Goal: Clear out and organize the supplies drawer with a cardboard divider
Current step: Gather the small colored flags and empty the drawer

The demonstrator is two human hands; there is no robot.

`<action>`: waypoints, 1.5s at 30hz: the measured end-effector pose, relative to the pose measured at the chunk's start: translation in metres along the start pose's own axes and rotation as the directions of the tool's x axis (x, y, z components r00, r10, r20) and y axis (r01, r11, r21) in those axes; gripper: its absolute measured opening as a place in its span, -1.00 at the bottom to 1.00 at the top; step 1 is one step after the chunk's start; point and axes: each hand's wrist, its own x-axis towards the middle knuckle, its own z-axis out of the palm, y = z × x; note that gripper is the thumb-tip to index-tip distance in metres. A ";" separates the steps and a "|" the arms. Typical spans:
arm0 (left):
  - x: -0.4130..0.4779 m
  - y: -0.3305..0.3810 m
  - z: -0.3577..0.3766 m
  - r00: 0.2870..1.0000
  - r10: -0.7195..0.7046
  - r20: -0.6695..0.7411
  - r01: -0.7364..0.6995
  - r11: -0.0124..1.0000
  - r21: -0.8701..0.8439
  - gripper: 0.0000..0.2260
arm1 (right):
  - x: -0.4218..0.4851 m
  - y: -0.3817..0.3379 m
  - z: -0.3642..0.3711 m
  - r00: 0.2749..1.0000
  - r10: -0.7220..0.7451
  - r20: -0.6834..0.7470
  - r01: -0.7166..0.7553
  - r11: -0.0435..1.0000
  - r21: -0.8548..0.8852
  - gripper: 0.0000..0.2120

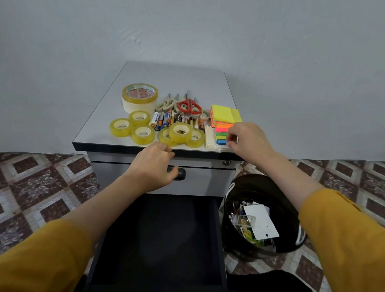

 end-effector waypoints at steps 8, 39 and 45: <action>-0.002 -0.002 0.002 1.000 -0.005 -0.021 0.005 1.000 -0.012 -0.57 | -0.006 -0.006 0.003 0.998 0.033 -0.054 -0.031 0.999 0.029 -0.86; -0.228 0.025 0.157 0.385 -0.504 0.773 0.911 0.073 -0.406 -0.69 | -0.250 -0.132 0.165 0.542 0.352 0.763 -0.809 0.465 0.360 -0.61; -0.223 0.016 0.170 0.397 -0.556 0.730 0.917 0.224 -0.329 -0.66 | -0.254 -0.139 0.188 0.517 0.362 0.775 -0.810 0.498 0.308 -0.59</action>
